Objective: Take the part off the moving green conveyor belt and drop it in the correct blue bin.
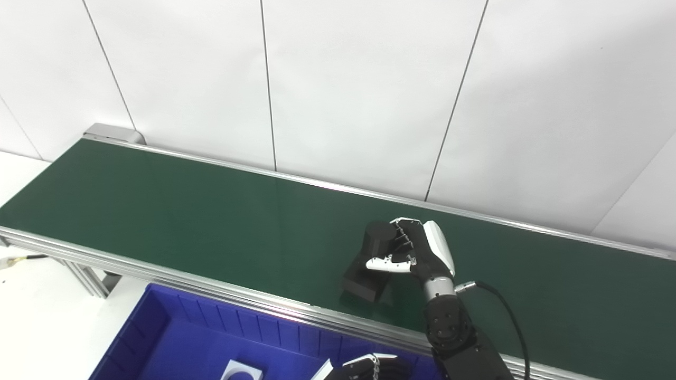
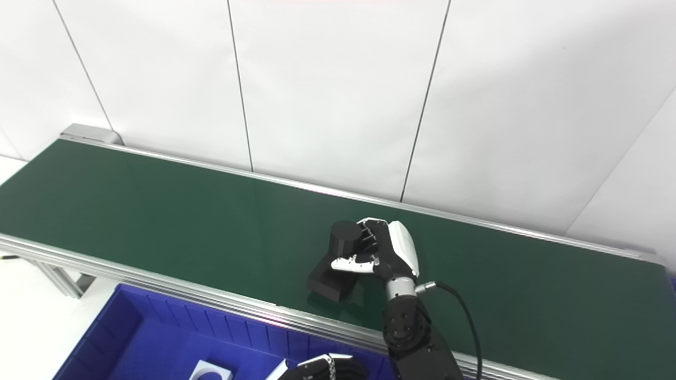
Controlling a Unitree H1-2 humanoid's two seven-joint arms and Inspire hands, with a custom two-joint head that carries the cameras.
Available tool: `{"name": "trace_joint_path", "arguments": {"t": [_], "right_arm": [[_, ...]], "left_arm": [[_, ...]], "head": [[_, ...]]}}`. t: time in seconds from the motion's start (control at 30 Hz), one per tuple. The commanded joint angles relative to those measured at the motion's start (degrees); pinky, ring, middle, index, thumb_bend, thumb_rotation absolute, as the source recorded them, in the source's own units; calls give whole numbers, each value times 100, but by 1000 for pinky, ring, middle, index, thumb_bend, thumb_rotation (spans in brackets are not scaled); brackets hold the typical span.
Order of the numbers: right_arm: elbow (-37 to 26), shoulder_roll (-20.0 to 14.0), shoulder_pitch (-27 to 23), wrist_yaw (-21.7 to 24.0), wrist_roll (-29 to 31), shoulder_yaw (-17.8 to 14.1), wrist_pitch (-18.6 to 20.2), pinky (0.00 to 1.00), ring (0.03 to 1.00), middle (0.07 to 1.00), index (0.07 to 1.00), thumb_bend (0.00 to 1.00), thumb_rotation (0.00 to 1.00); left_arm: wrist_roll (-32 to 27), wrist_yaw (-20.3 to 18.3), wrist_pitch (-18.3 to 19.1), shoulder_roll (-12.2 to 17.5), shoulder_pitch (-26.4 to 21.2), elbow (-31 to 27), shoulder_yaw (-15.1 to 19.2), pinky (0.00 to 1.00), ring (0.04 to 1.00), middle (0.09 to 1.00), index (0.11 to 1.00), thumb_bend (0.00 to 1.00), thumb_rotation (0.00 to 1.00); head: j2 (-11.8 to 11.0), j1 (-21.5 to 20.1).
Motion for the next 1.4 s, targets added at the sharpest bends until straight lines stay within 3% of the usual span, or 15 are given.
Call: {"name": "trace_joint_path", "arguments": {"t": [0.0, 0.27, 0.43, 0.67, 1.07, 1.27, 1.37], "right_arm": [[-222, 83, -141, -63, 54, -43, -390, 456, 447, 510, 494, 517, 0], [-718, 75, 25, 20, 144, -137, -186, 471, 449, 505, 495, 518, 0], [-1512, -26, 298, 63, 187, -234, -236, 457, 454, 502, 492, 519, 0], [-3069, -186, 779, 497, 265, -351, 320, 469, 468, 498, 483, 519, 0], [-4844, -266, 1423, 1076, 459, -567, 867, 423, 442, 494, 505, 518, 0], [-5494, -337, 1647, 1175, 482, -735, 944, 413, 442, 493, 504, 519, 0], [-6266, -319, 1913, 1190, 599, -936, 1273, 407, 443, 497, 498, 519, 0]], "left_arm": [[-73, -9, -51, -19, 24, -190, -10, 722, 761, 775, 766, 993, 405], [-92, -9, -56, -14, 10, -158, 9, 728, 764, 777, 767, 996, 409], [-92, -8, -65, 4, -24, -130, 48, 734, 767, 777, 767, 1000, 424], [-161, -52, -5, 46, -56, -135, 120, 743, 768, 777, 766, 1000, 418], [-305, -122, 4, 220, -33, -195, 215, 766, 777, 780, 771, 1000, 422], [-426, -167, 76, 315, -35, -270, 233, 783, 785, 785, 777, 1000, 415], [-510, -215, 114, 393, -45, -345, 264, 786, 792, 791, 780, 1000, 412]], "head": [[3, 8], [-6, -58], [-17, -226], [-31, -459], [24, -853], [98, -1103], [242, -1430]]}}
